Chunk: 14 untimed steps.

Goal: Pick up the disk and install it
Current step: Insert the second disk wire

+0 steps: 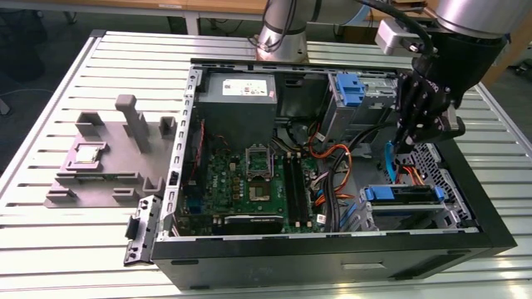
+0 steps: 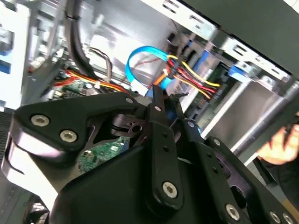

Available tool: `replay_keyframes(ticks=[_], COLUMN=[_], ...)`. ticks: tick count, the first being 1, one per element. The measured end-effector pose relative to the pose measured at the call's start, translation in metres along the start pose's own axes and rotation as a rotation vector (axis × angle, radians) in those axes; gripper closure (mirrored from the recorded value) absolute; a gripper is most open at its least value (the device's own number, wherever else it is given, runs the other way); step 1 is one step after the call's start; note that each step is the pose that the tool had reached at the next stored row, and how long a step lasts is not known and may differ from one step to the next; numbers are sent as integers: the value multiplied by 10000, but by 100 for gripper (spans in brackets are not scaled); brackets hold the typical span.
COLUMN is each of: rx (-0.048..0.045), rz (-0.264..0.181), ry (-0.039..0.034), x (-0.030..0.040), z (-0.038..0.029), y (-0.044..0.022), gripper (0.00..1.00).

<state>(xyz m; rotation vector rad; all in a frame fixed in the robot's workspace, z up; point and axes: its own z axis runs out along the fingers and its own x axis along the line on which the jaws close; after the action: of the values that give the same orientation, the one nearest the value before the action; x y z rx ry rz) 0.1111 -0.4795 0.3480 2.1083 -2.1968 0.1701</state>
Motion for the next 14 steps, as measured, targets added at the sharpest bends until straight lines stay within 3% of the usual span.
replay_keyframes(ticks=[1,2,6,10,14], rx=[11,16,26,51,62], rz=[-2,-3,-4,-5,-7], ry=[162,270,476,760,948], x=[0,0,-1,-5,-7], z=[0,1,10,29,48], y=[0,0,0,1,1], gripper=[79,79,79,79,78])
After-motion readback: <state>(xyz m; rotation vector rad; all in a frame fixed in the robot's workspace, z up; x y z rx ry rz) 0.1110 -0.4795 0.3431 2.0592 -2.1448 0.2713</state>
